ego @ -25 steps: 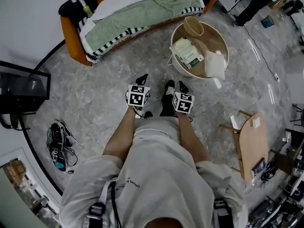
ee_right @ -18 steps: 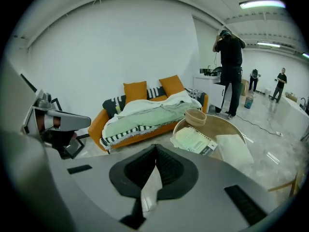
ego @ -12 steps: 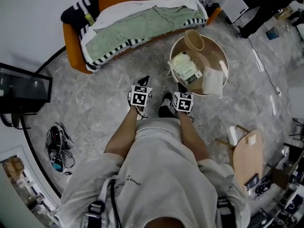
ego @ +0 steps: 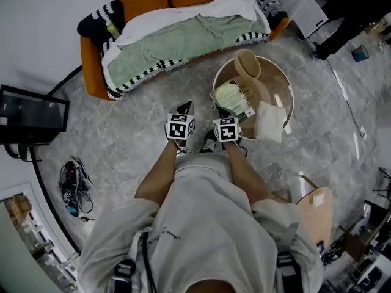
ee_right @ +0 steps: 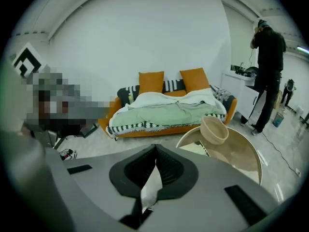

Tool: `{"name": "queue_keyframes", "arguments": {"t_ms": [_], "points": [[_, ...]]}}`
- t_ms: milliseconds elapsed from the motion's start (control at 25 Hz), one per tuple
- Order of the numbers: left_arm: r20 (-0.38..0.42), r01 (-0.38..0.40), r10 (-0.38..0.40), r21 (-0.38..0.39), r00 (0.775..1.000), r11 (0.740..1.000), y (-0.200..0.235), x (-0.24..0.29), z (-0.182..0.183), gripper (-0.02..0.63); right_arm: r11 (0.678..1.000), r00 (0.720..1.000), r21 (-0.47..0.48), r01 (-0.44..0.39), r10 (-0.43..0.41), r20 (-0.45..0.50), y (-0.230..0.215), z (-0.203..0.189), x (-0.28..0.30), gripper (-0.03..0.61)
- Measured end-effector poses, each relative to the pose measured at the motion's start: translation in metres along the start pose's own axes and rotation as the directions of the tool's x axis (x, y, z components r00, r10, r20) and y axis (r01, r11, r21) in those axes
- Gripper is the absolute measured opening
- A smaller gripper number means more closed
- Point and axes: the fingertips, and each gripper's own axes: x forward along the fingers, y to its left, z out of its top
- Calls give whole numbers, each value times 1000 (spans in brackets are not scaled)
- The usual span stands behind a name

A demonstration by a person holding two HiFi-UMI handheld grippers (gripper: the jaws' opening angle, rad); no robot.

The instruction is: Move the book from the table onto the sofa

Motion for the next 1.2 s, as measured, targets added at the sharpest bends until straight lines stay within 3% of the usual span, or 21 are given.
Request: {"name": "queue_keyframes", "arguments": {"t_ms": [200,360,520,640,840,1040,1120,1200], "points": [[-38,-20,19,-9,999,1000,-9,29,6,9,995,997,88,-36,42,-58,-27,-13,14,6],[-50,-2,2,13,999,1000,-16,47,18,9,976,999,217,2,8,-47,-57,-12,21,6],[-62,9,-9,2,998,1000,-27,69,26,9,968,998,246,45,-35,-43,-87,-16,13,6],[-72,55,-54,14,996,998,-51,88,32,9,925,994,365,105,-92,-53,-120,-33,2,6],[-104,122,-117,43,988,992,-75,118,36,9,901,983,397,176,-139,-120,-147,-63,-10,6],[-166,229,-213,79,963,970,-105,155,42,9,800,965,541,259,-231,-119,-182,-74,-22,6],[-199,270,-241,129,950,954,-111,170,48,9,782,959,557,281,-251,-132,-188,-77,-23,6],[-234,305,-250,242,939,921,-115,188,59,9,755,949,577,312,-270,-161,-191,-80,-23,6]]}}
